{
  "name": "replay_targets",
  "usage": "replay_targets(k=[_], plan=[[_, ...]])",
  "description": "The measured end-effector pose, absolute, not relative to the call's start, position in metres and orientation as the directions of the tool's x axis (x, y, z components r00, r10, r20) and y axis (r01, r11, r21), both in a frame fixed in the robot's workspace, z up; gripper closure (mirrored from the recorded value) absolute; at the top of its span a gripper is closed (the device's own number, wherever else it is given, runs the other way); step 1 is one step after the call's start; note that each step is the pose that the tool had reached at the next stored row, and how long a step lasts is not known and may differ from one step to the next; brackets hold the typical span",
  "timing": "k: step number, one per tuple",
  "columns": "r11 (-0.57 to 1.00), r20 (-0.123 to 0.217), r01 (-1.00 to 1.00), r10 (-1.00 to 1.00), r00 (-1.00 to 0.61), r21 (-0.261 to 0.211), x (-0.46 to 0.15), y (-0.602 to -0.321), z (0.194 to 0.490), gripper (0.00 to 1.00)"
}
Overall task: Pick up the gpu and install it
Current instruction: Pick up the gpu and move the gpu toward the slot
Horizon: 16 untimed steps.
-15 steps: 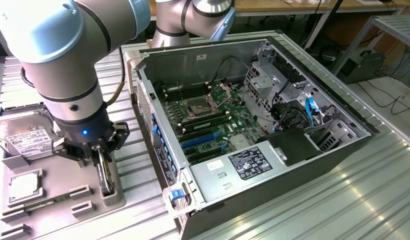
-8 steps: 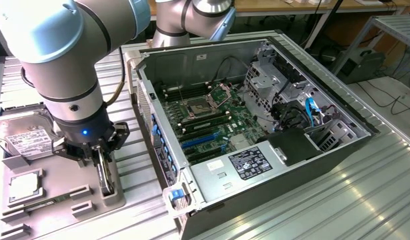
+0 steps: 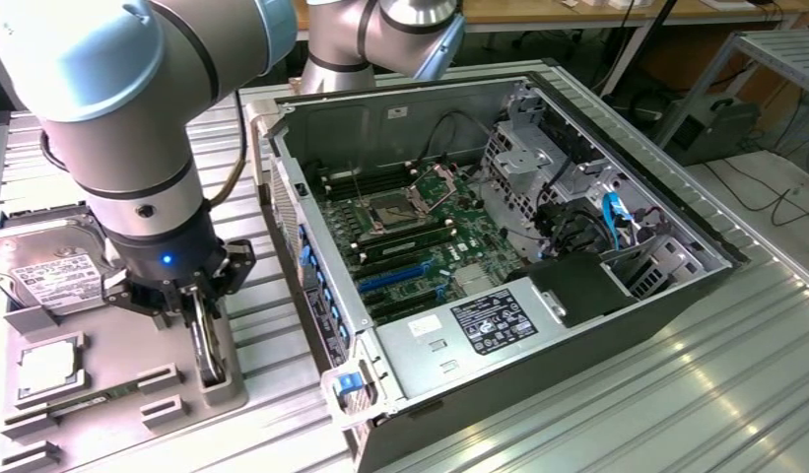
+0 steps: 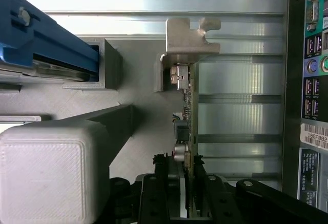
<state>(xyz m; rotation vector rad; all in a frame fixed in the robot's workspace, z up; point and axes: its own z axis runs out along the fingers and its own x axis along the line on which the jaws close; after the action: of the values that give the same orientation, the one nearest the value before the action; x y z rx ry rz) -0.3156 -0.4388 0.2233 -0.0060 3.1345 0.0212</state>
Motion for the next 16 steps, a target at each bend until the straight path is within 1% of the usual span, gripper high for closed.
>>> replay_targets(k=[4,16], plan=[[1.0,-0.007,-0.004,-0.004,-1.0,0.014,-0.316,-0.439,0.231,0.69],[1.0,-0.007,-0.004,-0.004,-1.0,0.012,-0.316,-0.439,0.268,0.69]])
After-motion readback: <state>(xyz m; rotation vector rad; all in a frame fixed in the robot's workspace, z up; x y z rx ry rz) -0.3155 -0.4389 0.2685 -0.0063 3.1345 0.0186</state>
